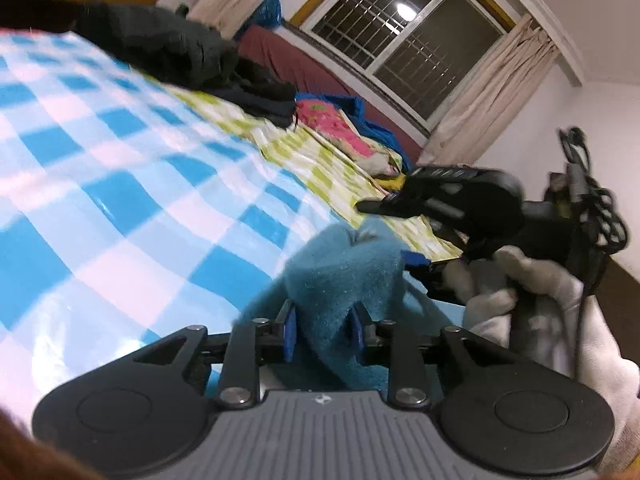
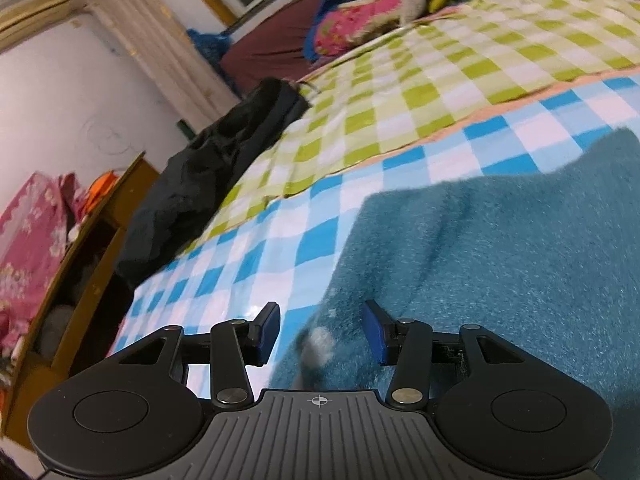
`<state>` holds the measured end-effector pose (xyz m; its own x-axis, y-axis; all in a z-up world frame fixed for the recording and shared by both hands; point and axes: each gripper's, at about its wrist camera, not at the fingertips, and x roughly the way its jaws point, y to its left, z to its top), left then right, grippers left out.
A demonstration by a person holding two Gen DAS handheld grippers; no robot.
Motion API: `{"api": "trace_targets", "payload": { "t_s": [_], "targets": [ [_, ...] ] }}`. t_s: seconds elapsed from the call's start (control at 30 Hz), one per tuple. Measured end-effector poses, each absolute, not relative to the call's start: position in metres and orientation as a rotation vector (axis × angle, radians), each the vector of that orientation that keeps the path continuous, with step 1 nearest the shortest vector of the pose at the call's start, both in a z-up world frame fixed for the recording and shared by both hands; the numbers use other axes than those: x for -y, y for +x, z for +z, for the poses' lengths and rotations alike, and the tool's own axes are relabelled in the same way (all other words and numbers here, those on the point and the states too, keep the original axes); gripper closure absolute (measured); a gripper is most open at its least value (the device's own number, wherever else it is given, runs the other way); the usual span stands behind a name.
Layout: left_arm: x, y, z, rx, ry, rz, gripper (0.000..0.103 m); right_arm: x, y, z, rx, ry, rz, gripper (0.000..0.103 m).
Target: Fold small clothes
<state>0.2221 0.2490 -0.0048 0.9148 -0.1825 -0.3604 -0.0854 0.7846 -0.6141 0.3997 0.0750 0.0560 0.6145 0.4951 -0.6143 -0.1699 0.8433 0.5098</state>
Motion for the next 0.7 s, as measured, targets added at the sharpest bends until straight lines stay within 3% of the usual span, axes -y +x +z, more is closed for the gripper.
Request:
{"api": "trace_targets", "payload": {
  "t_s": [0.1, 0.27, 0.53, 0.7],
  "targets": [
    [-0.243, 0.21, 0.01, -0.371, -0.573, -0.012, 0.07, -0.089, 0.4, 0.056, -0.81, 0.336, 0.393, 0.053],
    [-0.225, 0.205, 0.039, -0.267, -0.378, -0.032, 0.07, -0.099, 0.409, 0.055, -0.852, 0.306, 0.426, 0.038],
    [-0.224, 0.279, 0.019, -0.476, -0.246, -0.012, 0.068, -0.055, 0.405, 0.071, -0.843, 0.447, 0.543, 0.038],
    [-0.23, 0.275, -0.002, -0.534, -0.251, 0.007, 0.066, -0.02, 0.366, 0.088, -0.773, 0.364, 0.542, 0.038]
  ]
}}
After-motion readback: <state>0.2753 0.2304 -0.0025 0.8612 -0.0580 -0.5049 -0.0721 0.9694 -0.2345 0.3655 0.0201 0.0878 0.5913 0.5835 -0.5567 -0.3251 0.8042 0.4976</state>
